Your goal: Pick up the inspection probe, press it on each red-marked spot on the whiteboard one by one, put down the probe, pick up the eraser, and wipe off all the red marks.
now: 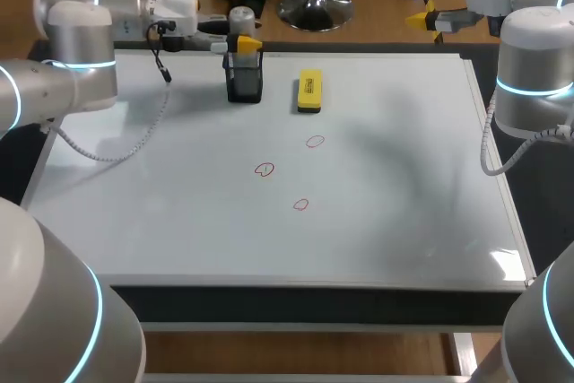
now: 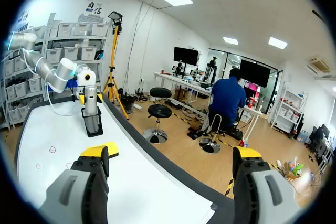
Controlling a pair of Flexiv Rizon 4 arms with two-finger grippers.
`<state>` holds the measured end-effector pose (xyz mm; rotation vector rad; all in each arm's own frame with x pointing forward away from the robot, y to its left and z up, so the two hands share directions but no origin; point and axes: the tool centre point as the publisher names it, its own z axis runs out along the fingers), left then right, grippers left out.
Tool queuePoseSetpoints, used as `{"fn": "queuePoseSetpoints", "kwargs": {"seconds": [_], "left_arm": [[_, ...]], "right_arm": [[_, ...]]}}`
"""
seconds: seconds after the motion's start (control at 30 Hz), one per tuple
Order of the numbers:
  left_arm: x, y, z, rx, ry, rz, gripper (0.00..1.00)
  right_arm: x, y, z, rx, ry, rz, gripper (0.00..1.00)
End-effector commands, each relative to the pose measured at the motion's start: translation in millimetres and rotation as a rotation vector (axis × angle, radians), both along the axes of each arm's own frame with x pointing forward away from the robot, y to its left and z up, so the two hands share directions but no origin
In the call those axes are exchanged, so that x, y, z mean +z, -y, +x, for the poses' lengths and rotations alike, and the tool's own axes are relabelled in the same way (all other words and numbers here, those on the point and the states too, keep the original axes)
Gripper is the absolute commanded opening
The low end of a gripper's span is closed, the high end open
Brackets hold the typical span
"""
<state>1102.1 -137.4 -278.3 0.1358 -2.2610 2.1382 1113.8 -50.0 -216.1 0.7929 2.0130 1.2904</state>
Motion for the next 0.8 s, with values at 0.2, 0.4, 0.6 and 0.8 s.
{"fn": "queuePoseSetpoints", "kwargs": {"seconds": [0.2,0.4,0.6,0.8], "left_arm": [[21.3,6.2,-8.6,-0.002,0.004,0.014,0.00],[36.7,3.9,-12.9,0.004,0.001,0.018,0.00],[52.1,1.1,-18.7,0.006,0.016,0.028,0.00],[66.8,-1.5,-24.3,0.014,0.029,0.036,0.00]], "right_arm": [[0.0,0.1,0.0,0.000,0.000,0.000,1.00],[0.0,0.1,0.0,0.000,0.000,0.000,1.00],[0.0,0.1,0.0,0.000,0.000,0.000,1.00],[0.0,0.1,0.0,0.000,0.000,0.000,1.00]]}}
